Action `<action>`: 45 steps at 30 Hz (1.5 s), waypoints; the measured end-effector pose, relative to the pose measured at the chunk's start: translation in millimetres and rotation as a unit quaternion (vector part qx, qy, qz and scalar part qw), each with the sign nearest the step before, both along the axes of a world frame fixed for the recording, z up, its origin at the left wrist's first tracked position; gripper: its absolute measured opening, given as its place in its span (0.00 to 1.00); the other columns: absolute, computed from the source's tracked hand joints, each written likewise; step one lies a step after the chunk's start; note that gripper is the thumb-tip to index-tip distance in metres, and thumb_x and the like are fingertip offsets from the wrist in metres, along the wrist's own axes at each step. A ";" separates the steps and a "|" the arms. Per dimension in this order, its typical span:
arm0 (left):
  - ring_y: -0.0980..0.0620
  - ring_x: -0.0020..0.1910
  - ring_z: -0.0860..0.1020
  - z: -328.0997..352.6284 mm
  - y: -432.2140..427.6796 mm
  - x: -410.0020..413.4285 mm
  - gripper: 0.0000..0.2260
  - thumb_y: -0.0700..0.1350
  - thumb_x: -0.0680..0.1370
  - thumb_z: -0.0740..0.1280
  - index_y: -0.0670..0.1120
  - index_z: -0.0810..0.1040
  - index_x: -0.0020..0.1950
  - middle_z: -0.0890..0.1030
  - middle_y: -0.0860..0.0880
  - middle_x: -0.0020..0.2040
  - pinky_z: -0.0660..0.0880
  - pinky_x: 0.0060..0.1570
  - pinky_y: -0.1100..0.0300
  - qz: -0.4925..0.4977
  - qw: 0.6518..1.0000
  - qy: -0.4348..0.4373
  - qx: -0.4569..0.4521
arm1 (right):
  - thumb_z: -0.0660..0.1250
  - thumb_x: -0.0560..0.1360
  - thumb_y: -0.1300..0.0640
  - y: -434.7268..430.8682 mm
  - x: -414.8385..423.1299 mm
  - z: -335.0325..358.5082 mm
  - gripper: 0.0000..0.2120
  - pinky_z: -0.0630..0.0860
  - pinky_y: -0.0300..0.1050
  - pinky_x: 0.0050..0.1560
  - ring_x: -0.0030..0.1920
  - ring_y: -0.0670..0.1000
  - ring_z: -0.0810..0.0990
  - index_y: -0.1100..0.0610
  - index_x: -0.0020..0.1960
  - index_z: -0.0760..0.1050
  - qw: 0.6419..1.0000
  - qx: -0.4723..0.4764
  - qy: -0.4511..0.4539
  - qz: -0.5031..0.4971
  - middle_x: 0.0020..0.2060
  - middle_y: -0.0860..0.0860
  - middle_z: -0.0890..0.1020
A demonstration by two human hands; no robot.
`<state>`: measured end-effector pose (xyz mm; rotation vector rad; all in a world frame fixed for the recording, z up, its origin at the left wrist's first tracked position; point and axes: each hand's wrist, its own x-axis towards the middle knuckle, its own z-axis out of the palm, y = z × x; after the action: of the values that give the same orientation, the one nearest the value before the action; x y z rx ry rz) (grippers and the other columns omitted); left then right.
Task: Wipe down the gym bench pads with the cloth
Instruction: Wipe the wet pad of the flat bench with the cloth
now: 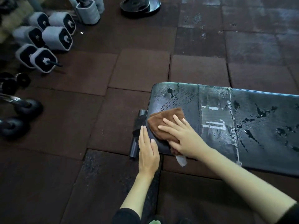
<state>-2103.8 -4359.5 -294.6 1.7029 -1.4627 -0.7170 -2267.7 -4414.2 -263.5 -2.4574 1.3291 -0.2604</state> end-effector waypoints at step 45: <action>0.58 0.72 0.60 1.2 -2.6 -17.0 0.29 0.58 0.78 0.45 0.44 0.62 0.73 0.63 0.51 0.73 0.55 0.70 0.69 0.165 0.965 0.204 0.007 | 0.60 0.71 0.48 -69.1 82.7 10.6 0.23 0.48 0.57 0.72 0.75 0.57 0.58 0.48 0.66 0.73 0.999 0.025 -0.012 0.017 0.69 0.47 0.72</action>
<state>-2120.8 -4362.1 -293.4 1.6347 -0.8687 -0.8321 -2185.0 -4483.3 -252.9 -2.4251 1.2664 -0.2444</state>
